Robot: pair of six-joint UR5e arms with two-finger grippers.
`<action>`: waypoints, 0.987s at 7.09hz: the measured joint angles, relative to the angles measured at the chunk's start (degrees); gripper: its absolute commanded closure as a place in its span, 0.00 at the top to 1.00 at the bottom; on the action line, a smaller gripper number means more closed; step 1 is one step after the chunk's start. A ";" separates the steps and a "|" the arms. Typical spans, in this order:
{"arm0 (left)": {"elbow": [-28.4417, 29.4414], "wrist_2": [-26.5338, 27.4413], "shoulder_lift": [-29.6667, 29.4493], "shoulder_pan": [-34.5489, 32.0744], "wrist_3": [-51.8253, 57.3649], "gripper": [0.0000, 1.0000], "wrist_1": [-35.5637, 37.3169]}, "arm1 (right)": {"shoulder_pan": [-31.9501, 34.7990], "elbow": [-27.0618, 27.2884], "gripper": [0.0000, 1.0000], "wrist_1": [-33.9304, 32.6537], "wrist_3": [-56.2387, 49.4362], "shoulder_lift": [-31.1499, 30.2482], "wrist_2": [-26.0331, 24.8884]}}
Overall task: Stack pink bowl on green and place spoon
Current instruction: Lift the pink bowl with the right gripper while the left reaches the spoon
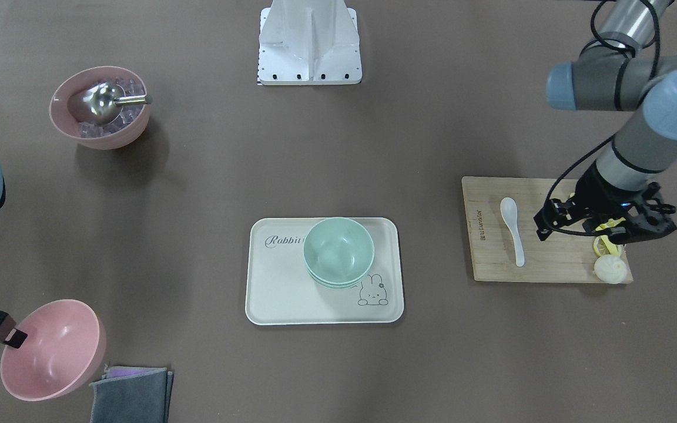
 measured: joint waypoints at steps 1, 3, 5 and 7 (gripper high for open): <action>-0.28 2.23 -0.17 3.53 -2.62 0.94 0.41 | -0.07 0.44 0.00 -0.31 1.16 0.61 0.03; 1.80 5.59 -0.03 7.21 -4.61 0.93 -3.05 | -0.59 1.48 0.00 -0.48 3.05 1.33 0.08; 4.92 5.74 0.13 7.77 -3.82 0.91 -8.30 | -1.97 3.06 0.00 -0.47 6.52 1.83 0.01; 6.85 5.65 0.17 7.82 -0.65 0.89 -9.73 | -3.16 4.00 0.00 -0.43 8.59 2.38 -0.13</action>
